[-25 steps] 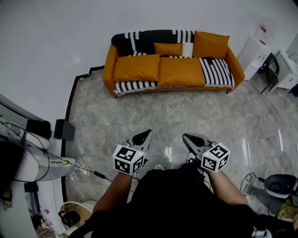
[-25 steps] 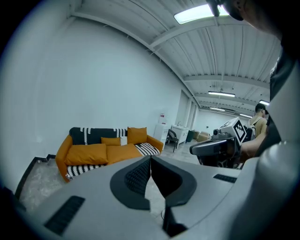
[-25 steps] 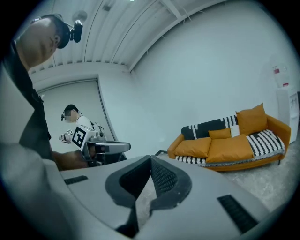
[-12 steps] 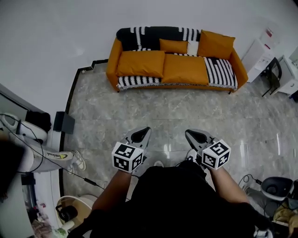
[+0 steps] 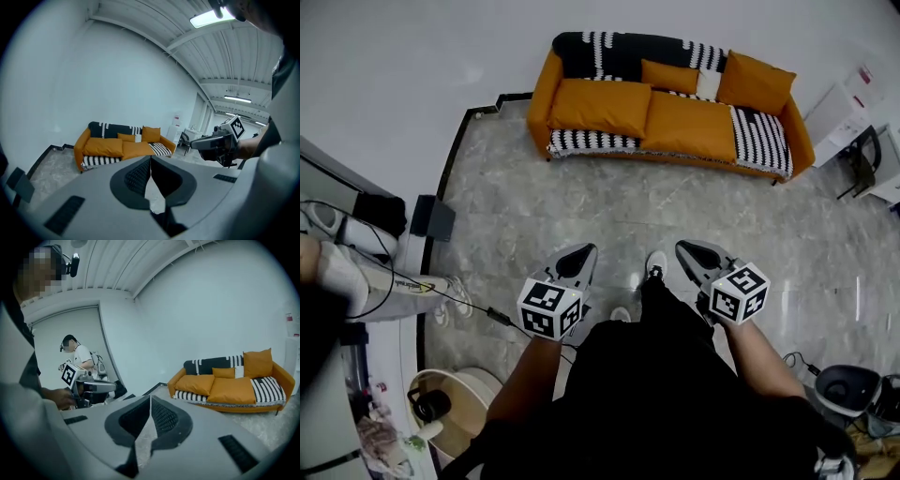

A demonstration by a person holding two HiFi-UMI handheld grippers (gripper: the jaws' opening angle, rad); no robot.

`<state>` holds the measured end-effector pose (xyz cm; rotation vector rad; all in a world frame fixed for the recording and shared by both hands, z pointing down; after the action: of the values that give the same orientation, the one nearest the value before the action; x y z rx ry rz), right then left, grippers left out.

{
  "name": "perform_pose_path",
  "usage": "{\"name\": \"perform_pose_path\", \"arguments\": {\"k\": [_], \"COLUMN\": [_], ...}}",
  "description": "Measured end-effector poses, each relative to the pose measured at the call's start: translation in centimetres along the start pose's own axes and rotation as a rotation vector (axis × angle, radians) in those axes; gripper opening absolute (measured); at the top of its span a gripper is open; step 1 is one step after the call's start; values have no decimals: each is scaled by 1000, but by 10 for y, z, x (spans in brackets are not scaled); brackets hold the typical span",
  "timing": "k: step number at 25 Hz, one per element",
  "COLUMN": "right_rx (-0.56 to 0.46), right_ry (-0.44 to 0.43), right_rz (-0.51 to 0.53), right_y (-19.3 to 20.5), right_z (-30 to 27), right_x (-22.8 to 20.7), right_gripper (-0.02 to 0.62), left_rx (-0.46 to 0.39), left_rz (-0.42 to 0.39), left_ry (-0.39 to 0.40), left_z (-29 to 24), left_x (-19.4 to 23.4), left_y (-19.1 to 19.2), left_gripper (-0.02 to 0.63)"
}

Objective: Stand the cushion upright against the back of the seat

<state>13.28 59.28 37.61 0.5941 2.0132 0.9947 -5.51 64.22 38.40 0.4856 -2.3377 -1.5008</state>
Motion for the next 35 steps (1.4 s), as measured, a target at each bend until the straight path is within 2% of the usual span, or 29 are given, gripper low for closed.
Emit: {"name": "perform_pose_path", "arguments": {"k": [5,9,15,19,29,35], "right_rx": [16,26,-7,6,-14,-46], "right_ry": [-51,-59,-63,-64,-81,-73], "right_rz": [-11,-41,-84,-93,-110,-118], "right_y": [-4,-7,-30,-45,-115,-149], "right_z": [-26,-51,-87,-109,-176,-206], "right_x": [-1,-19,-42,-63,-120,-165], "right_gripper": [38,38,38,38,38,38], "left_rx": [20,32,61,46,91,68], "left_rz": [26,39,20,36,-21,-73], "left_ry": [-49,-102,-96,-84,-68,-65], "left_z": [5,-3,-24,-55,-130,-178], "left_x": [14,36,69,93,157,189], "left_y": [13,14,3,-16,-66,-106], "left_gripper": [17,17,17,17,17,17]}}
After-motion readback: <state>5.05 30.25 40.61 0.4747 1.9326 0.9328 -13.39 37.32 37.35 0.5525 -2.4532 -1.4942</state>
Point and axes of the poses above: the fingertips, and each gripper's own axes: z backward along the fingers, x to its left, y out of its underside, the point moved 2 cm from there along z, backward along the fingers, and after that the axes turned 10 degrees about -z, right-handed, at the moved point
